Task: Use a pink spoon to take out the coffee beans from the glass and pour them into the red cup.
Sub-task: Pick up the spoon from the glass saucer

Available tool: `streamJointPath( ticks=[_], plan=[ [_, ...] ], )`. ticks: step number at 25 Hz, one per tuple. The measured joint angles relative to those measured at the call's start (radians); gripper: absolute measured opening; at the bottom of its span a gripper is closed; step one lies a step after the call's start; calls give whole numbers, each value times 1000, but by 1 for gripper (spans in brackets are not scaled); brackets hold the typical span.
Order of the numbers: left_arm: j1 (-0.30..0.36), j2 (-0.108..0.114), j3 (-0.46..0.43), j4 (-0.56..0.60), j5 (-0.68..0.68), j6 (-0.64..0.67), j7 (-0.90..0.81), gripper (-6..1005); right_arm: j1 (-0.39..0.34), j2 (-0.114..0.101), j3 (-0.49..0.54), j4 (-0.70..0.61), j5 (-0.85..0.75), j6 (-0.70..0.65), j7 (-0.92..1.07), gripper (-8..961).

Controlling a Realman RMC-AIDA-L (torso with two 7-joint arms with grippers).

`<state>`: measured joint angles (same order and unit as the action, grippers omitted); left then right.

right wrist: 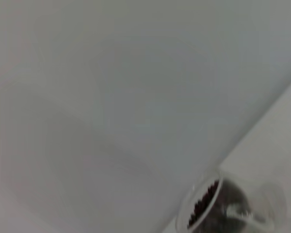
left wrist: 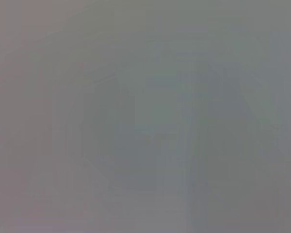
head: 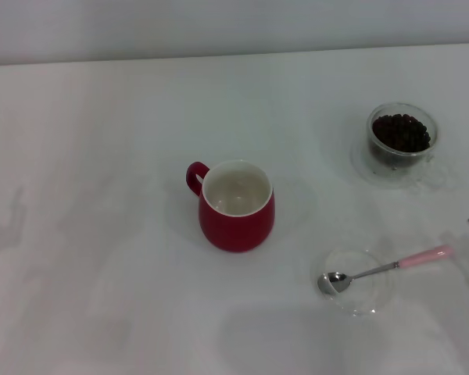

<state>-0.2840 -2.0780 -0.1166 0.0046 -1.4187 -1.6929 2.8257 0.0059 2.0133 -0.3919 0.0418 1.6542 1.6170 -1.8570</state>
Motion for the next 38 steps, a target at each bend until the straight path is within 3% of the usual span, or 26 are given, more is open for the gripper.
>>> streamJointPath(
  ticks=[12, 22, 38],
  plan=[
    [35, -1, 2, 3, -2, -68, 0, 457, 45, 3, -32, 57, -30, -91, -8, 651],
    [25, -1, 3, 3, 0, -49, 0, 457, 10, 6, -44, 70, -45, -117, 13, 650],
    [32, -2, 3, 3, -2, -8, 0, 458, 35, 8, -38, 85, -45, -121, 6, 622]
  ],
)
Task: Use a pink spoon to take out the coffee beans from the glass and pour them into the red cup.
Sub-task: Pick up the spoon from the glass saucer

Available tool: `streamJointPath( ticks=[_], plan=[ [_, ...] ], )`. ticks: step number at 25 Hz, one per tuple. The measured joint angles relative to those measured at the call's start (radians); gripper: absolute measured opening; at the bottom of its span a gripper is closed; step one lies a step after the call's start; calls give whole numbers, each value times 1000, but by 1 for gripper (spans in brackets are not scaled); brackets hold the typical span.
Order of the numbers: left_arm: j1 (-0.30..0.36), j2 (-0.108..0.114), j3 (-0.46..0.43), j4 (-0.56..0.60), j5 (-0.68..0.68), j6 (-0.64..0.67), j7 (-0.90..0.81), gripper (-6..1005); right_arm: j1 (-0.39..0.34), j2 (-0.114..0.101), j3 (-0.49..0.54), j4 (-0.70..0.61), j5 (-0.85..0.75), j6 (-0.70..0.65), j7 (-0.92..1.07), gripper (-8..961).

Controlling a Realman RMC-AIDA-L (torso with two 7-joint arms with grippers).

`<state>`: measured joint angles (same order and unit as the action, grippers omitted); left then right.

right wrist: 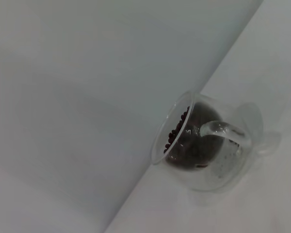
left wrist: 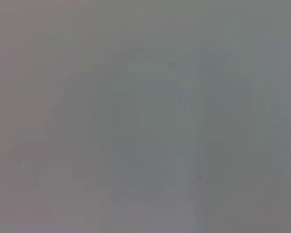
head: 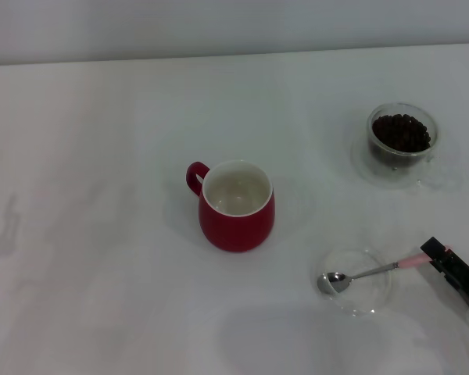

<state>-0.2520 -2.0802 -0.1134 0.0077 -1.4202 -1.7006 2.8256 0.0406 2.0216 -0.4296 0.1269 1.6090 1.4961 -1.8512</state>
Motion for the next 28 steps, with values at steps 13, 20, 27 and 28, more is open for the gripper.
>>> streamJointPath(
  ticks=[13, 20, 27, 28],
  plan=[
    [-1, -1, -4, -2, 0, 23, 0, 458, 0, -1, 2, 1, 2, 22, 1, 599],
    [1, -1, -3, -2, 0, 23, 0, 457, 2, 0, 1, 0, 1, 22, 0, 576],
    [1, 0, -3, 0, 0, 24, 0, 457, 3, 0, -4, 0, 0, 21, 0, 486],
    [1, 0, -3, 0, 0, 24, 0, 457, 5, 0, -4, 1, 0, 21, 1, 474]
  ],
)
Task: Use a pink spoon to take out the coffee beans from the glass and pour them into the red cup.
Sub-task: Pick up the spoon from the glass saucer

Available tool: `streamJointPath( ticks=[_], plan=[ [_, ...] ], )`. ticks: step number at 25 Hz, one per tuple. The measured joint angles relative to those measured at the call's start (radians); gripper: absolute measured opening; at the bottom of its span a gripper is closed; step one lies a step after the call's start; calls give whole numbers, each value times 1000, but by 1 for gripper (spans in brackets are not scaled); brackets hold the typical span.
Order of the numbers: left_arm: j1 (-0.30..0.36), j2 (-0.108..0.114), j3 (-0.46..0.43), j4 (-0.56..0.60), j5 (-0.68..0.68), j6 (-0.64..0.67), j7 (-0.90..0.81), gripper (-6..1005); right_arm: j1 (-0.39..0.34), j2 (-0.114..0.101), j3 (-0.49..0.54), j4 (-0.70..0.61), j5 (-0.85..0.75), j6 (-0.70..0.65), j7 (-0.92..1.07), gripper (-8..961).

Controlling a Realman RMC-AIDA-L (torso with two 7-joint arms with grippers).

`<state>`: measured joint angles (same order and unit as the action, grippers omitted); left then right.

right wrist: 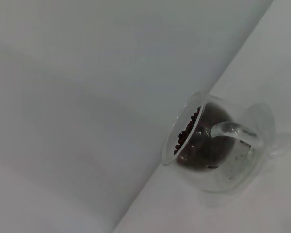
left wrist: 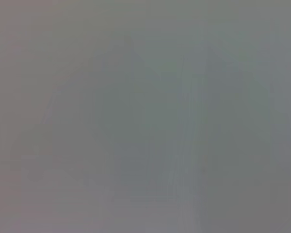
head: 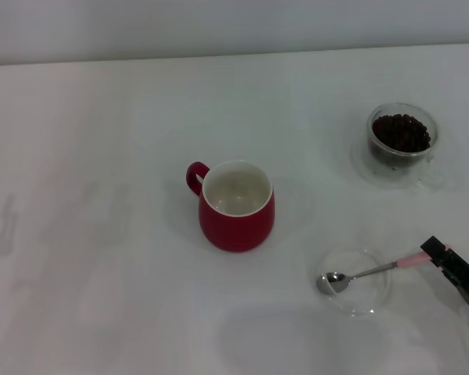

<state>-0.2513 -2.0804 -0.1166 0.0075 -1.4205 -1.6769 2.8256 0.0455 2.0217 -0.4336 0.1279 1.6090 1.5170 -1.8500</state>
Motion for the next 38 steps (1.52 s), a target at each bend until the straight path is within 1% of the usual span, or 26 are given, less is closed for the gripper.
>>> streamJointPath(
  ticks=[5, 11, 16, 28, 33, 38],
  plan=[
    [0, 0, 0, 0, 0, 0, 0, 458, 10, 0, -2, 14, 0, -6, -2, 413],
    [0, 0, 0, 0, 0, 2, 0, 458, 17, 0, -1, 15, 0, -7, -5, 318],
    [0, 0, 0, 0, 0, 9, 0, 457, 23, 0, -2, 15, 0, -7, -5, 187],
    [-2, -1, 0, 0, 0, 14, 0, 458, 47, 0, 1, 15, 0, -5, -4, 156],
    [0, 0, 0, 0, 0, 14, 0, 456, 54, -6, -5, 7, -3, 23, 13, 146],
    [1, 0, 0, 0, 0, 13, 0, 453, 65, -9, -10, -28, -12, 62, 53, 146]
  ],
)
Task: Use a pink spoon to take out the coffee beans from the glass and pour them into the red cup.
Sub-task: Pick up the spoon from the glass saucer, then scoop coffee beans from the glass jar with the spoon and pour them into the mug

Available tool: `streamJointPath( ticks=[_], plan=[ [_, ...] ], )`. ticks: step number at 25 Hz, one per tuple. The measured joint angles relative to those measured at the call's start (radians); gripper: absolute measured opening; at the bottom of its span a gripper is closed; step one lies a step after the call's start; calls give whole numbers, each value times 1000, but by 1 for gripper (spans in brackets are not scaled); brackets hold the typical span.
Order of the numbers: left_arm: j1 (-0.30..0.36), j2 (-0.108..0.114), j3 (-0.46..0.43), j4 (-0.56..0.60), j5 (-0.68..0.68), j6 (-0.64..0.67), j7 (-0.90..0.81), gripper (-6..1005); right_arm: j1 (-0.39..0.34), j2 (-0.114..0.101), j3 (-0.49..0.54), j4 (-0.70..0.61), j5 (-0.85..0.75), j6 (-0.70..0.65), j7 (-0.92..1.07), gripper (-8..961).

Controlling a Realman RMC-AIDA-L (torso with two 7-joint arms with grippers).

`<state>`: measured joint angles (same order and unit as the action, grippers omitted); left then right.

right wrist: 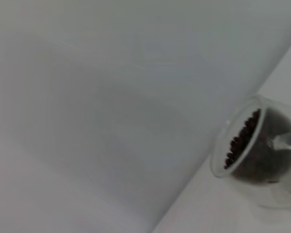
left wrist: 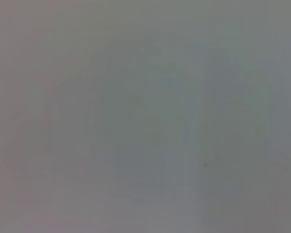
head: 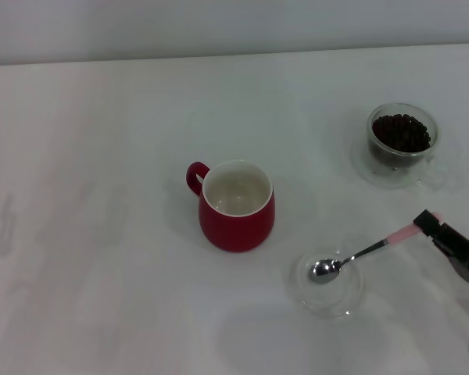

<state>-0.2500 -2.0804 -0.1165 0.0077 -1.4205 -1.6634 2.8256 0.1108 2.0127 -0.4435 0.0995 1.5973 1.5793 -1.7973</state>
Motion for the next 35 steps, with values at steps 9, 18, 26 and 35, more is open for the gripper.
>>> streamJointPath(
  ticks=[9, 18, 26, 35],
  plan=[
    [-2, 2, 0, 0, 0, -3, 0, 452, 3, -3, 12, -45, 8, 52, 25, 146],
    [-7, 2, 0, 12, 0, -6, 0, 452, 27, -7, 57, -104, 23, 73, 36, 146],
    [-8, 2, 0, 12, -1, -4, 0, 451, 70, -8, 68, -145, 26, 63, 27, 146],
    [-8, 1, 0, 12, -14, -4, 0, 451, 107, -11, 100, -189, 42, 46, 39, 146]
  ],
)
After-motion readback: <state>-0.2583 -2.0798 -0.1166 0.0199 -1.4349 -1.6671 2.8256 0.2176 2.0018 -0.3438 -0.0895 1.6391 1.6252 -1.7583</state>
